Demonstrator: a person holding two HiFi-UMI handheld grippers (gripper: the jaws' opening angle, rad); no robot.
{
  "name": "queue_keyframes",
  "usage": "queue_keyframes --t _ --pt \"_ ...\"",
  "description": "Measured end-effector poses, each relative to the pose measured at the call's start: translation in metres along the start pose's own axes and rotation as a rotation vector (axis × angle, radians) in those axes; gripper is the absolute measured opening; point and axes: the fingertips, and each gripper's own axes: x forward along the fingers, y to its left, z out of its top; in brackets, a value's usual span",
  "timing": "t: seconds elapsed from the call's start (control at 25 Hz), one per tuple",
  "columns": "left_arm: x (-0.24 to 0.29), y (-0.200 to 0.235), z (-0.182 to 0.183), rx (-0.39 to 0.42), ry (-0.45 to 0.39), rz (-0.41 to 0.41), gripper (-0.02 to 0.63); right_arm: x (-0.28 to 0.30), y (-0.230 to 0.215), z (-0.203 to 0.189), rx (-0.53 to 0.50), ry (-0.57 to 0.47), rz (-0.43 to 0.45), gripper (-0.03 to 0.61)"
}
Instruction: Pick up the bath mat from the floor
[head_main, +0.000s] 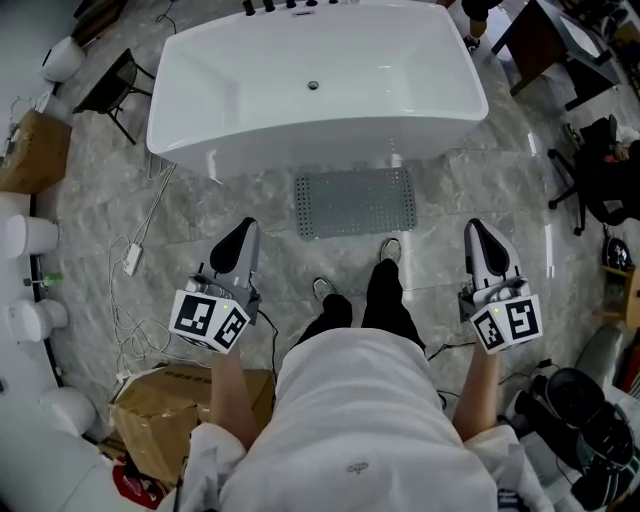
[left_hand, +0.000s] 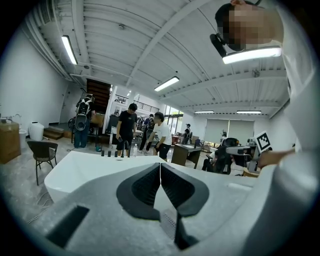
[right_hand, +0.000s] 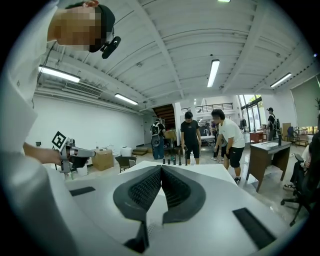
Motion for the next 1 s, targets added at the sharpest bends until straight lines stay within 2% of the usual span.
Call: queue_keyframes --t 0.36,0.56,0.84,1.0 --pt "0.055 -0.016 0.027 0.006 -0.022 0.083 0.014 0.034 -0.076 0.021 -0.012 -0.041 0.058 0.008" --pt "0.100 -0.027 0.034 -0.030 -0.022 0.113 0.014 0.055 -0.127 0.022 0.011 -0.038 0.079 0.008" --pt "0.150 -0.054 0.030 -0.015 0.036 0.148 0.014 0.075 -0.181 0.004 0.057 0.015 0.126 0.008" --pt "0.164 -0.062 0.018 -0.021 0.083 0.173 0.014 0.089 -0.195 -0.011 0.074 0.051 0.160 0.008"
